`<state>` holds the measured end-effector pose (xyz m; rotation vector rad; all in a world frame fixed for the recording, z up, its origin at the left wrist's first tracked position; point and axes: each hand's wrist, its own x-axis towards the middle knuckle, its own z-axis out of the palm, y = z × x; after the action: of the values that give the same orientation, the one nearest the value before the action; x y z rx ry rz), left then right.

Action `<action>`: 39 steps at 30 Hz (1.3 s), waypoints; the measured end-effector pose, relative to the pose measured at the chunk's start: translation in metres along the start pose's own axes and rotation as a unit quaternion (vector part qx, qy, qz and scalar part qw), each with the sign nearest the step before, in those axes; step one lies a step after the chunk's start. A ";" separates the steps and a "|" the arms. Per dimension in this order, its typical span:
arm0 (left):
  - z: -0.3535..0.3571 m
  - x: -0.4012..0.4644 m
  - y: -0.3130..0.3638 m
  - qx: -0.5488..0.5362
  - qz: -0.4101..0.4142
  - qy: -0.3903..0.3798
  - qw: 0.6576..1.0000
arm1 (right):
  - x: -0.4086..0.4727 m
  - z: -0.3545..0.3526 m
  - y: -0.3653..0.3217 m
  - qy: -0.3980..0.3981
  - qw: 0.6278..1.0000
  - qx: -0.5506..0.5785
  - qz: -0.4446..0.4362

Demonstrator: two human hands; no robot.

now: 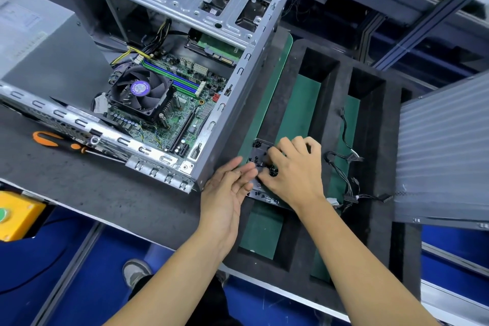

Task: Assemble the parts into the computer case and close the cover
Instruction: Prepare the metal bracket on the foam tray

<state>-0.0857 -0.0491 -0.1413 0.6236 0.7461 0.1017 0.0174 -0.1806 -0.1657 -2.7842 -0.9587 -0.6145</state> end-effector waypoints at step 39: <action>-0.006 -0.082 0.108 0.286 -0.178 -0.226 0.914 | 0.010 -0.148 -0.114 -0.181 0.811 0.435 0.347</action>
<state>-0.1366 0.0174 -0.0342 1.0118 0.4178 -0.6026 -0.0950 -0.1228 -0.0276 -2.1249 -0.0931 0.4006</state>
